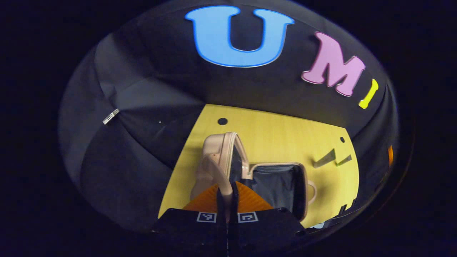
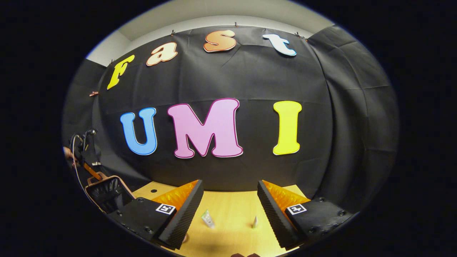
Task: First open the suitcase, pack the skin care products into it, and then close the suitcase.
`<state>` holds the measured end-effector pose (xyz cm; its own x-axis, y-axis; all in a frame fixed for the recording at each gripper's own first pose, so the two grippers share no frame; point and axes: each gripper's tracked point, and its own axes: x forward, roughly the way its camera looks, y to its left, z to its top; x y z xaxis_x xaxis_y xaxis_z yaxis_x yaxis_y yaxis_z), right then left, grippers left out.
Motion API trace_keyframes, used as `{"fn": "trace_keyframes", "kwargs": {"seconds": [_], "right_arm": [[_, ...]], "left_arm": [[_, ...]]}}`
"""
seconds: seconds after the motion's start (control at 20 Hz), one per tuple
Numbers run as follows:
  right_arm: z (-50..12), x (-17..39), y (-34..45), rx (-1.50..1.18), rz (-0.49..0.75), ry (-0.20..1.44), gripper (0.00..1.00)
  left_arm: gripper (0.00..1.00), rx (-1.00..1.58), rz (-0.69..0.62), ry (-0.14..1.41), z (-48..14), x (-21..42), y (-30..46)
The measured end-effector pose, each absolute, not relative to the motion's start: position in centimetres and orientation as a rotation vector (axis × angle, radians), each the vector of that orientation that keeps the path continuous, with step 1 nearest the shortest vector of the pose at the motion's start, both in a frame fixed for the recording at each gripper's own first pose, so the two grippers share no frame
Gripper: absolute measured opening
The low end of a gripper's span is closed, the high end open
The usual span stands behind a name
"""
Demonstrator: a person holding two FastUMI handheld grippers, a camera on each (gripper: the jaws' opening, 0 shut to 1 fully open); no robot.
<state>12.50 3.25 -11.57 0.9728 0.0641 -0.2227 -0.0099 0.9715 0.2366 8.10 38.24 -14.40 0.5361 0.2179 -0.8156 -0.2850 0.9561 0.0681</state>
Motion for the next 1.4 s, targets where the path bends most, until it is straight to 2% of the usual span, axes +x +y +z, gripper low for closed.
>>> {"fn": "trace_keyframes", "kwargs": {"seconds": [0.1,0.25,0.3,0.5,0.65,0.75,0.8,0.95,1.0,1.2,1.3,1.4], "right_arm": [[-11.5,12.3,4.0,0.217,0.032,0.239,0.96],[-11.8,11.8,5.0,0.212,0.024,0.279,0.96],[-11.8,11.5,5.8,0.246,0.033,0.296,0.96],[-12.8,11.1,6.3,0.264,0.007,0.366,0.97],[-13.8,10.6,6.1,0.250,-0.031,0.407,0.97],[-14.8,10.4,6.4,0.234,-0.037,0.426,0.97],[-14.9,10.5,6.7,0.239,-0.034,0.416,0.97],[-15.4,11.4,6.5,0.267,-0.064,0.397,0.97],[-15.4,11.6,6.1,0.262,-0.082,0.390,0.97],[-14.4,12.6,4.6,0.241,-0.124,0.351,0.97],[-13.8,12.8,3.7,0.231,-0.139,0.337,0.97],[-13.1,13.1,2.9,0.221,-0.153,0.317,0.97]], "left_arm": [[0.07,0.011,0.397,1.017,-17.2,6.9,46.0],[0.07,-0.012,0.397,1.072,-23.4,6.5,50.6],[0.10,0.006,0.403,1.100,-25.7,6.3,52.1],[0.11,-0.037,0.412,1.191,-34.2,5.5,54.4],[0.14,-0.018,0.416,1.205,-36.6,4.9,55.8],[0.27,0.006,0.426,1.179,-36.6,5.1,56.3],[0.34,0.030,0.424,1.149,-36.2,5.6,56.5],[0.95,0.226,0.475,0.997,-31.7,7.7,59.3],[0.99,0.261,0.457,0.917,-29.6,9.1,58.8],[0.97,0.277,0.322,0.596,-19.8,14.3,52.0],[0.97,0.292,0.261,0.464,-14.5,16.4,46.2],[0.97,0.242,0.125,0.339,-9.9,18.4,38.6]]}}
